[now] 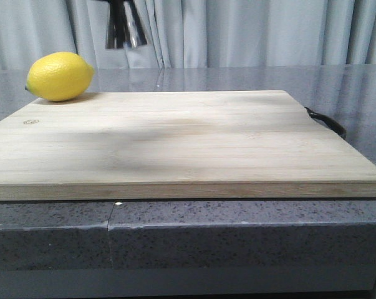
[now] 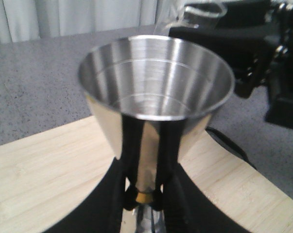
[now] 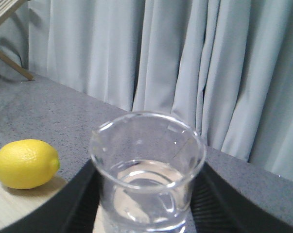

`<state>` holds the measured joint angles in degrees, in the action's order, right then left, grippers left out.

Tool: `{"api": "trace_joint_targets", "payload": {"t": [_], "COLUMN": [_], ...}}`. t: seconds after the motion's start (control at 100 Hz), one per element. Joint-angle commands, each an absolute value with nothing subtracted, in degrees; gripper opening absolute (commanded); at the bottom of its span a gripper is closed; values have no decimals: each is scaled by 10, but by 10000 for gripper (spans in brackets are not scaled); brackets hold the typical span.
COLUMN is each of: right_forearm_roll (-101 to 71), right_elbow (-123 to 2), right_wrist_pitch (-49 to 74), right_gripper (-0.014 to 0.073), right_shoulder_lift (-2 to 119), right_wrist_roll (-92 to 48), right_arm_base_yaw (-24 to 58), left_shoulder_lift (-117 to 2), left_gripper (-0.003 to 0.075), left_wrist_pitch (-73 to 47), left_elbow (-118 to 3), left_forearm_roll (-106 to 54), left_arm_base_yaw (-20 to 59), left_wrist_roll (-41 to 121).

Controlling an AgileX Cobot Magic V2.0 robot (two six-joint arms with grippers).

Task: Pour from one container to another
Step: 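Lift the beaker with the right gripper toward the raised jigger, then tilt the beaker with the right gripper, pouring liquid into the jigger cup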

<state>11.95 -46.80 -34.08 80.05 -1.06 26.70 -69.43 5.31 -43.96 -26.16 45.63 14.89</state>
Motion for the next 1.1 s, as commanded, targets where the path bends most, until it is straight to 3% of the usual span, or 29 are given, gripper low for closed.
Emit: {"api": "trace_joint_targets", "payload": {"t": [0.0, 0.46, 1.09], "right_forearm_roll": [141, 275, 419], "right_elbow": [-483, -543, -557], "right_wrist_pitch": [-368, -275, -272], "right_gripper": [181, 181, 181], "right_shoulder_lift": [756, 715, 715], "right_wrist_roll": [-15, -15, -15], "right_arm_base_yaw": [274, 328, 328], "left_shoulder_lift": [-691, -699, -699], "left_gripper": [-20, -19, -20], "left_wrist_pitch": [83, 80, 81], "left_elbow": [-459, -459, -459], "left_forearm_roll": [-260, -231, -229], "left_arm_base_yaw": [460, 482, 494], "left_wrist_roll": [148, 148, 148]}}
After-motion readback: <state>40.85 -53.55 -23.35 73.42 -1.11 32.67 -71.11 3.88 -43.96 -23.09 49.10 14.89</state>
